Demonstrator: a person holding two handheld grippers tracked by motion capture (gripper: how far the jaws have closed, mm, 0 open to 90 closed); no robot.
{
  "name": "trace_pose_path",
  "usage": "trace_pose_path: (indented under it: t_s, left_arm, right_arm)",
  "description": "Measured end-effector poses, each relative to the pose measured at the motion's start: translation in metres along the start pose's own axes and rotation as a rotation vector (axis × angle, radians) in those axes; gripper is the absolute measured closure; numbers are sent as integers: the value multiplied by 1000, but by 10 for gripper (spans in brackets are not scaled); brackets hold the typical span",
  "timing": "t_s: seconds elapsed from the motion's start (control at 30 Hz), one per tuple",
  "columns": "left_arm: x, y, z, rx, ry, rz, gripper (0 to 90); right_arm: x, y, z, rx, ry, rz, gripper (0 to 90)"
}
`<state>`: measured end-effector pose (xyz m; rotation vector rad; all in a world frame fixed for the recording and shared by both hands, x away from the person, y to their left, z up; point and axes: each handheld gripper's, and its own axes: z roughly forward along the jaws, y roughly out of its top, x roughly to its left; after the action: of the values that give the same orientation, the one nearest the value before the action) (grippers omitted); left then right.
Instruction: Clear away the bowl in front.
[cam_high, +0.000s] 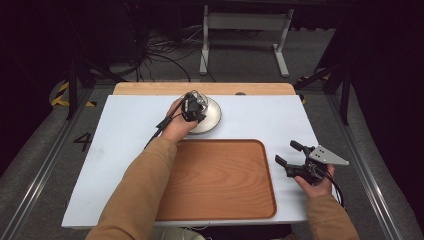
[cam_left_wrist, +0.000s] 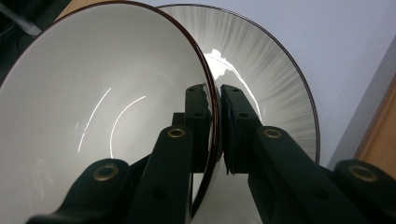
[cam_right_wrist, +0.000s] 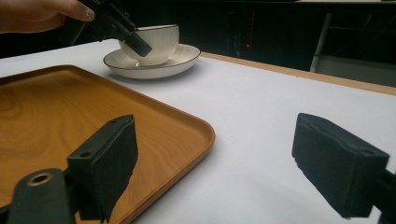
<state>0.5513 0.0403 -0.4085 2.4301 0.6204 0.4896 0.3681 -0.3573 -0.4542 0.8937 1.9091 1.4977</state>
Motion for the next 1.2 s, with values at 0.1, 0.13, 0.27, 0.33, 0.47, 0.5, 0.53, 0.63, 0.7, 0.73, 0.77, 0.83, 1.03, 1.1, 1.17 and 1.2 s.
trace_pose_path:
  t_s: [0.1,0.13,0.27,0.33,0.47,0.5,0.53,0.63,0.7,0.73,0.77,0.83,1.03,1.1,1.17,1.2]
  left_arm:
    - [2,0,-5,-1,-6,-12,819]
    - [2,0,-6,-5,-6,-16,819]
    - [4,1,-15,-28,-2,-21,820]
    - [4,2,-19,-35,-7,-20,819]
    - [4,4,-28,-46,-12,-23,819]
    - [4,5,-30,-47,-11,-27,819]
    - [4,5,-32,-49,-10,-24,819]
    - [4,7,-40,-54,-7,-28,819]
    - [4,8,-44,-60,-9,-26,819]
    - [4,9,-46,-62,-9,-25,819]
    - [4,10,-50,-68,-10,-22,818]
    - [3,11,-54,-71,-14,-22,819]
    - [1,13,-60,-76,-25,-15,818]
    - [0,13,-62,-74,-29,-9,818]
    - [-3,14,-65,-65,-41,-8,818]
    - [-4,14,-66,-66,-48,-6,819]
  right_arm:
    - [0,0,0,0,-1,1,150]
    - [0,0,0,0,-1,1,150]
    - [0,0,0,0,-2,3,150]
    - [0,0,0,0,-3,4,150]
    - [0,0,0,0,-4,3,150]
    - [0,0,0,0,-5,4,150]
    - [0,0,0,0,-5,4,150]
    - [0,0,0,0,-5,5,150]
    - [0,0,0,0,-5,5,150]
    - [0,0,0,0,-5,5,150]
    - [0,0,0,0,-5,4,150]
    - [0,0,0,0,-6,5,150]
    - [0,0,0,0,-6,5,150]
    - [-1,0,0,0,-6,5,150]
    - [0,0,0,0,-6,5,150]
    - [0,0,0,0,-6,5,150]
